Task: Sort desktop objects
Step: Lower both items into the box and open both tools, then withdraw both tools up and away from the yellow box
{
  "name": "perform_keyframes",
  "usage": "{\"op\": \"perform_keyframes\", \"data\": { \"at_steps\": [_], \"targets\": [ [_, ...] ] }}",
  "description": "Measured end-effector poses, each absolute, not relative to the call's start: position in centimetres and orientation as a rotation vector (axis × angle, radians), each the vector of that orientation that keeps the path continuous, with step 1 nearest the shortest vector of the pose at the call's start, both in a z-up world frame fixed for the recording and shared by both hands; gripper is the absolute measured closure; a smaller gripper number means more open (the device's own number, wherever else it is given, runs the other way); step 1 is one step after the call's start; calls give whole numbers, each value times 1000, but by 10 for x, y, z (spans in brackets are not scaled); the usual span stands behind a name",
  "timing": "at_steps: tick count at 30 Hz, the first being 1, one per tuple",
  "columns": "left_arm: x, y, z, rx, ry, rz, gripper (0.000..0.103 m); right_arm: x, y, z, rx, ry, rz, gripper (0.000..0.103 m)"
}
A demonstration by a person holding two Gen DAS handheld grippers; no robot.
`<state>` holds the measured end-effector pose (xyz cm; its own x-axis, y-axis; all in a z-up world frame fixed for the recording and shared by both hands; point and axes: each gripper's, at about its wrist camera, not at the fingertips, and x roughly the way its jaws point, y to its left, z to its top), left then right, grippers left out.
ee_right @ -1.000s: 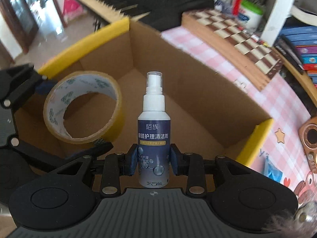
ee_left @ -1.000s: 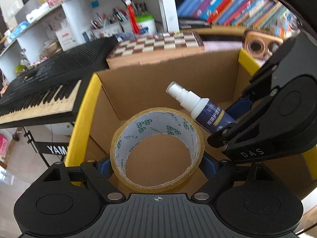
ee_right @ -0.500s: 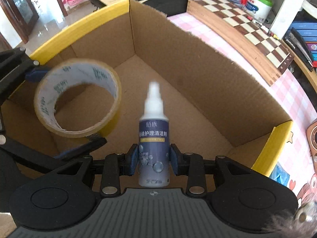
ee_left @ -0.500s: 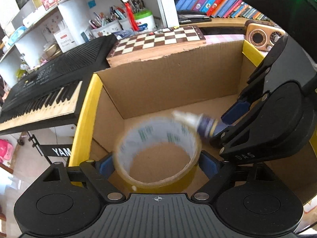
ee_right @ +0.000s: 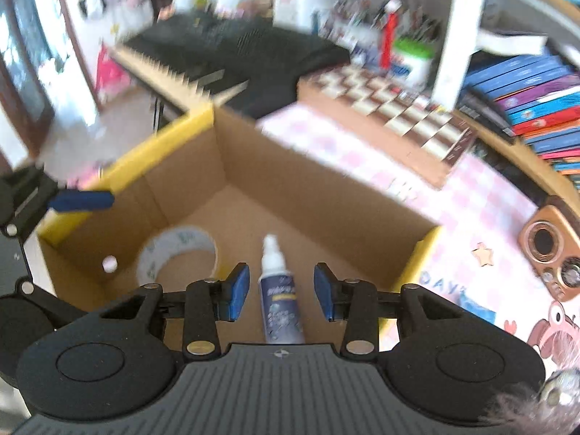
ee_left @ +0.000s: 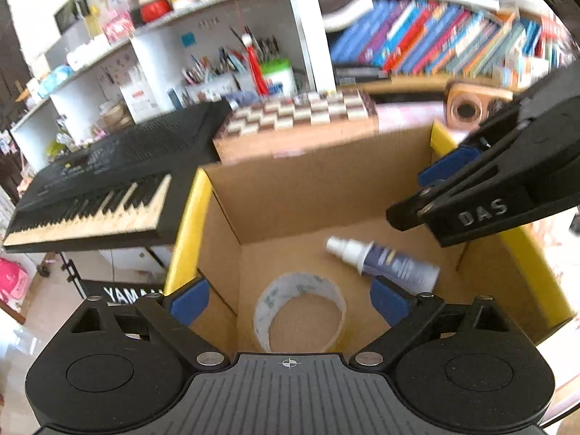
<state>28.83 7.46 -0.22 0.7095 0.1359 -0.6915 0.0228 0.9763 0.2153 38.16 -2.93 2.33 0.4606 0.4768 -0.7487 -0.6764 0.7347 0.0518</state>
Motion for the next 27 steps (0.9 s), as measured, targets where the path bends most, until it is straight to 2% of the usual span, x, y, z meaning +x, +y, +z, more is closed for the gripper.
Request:
{"op": "perform_keyframes", "data": {
  "at_steps": [6,15,27],
  "targets": [
    [263,76,29,144,651,78,3,355,-56,53,-193,696,650,62],
    [214,78,60,58,535,70,3,301,-91,75,-99,602,554,61],
    [143,78,73,46,454,90,3,207,-127,80,-18,511,419,60]
  ]
}}
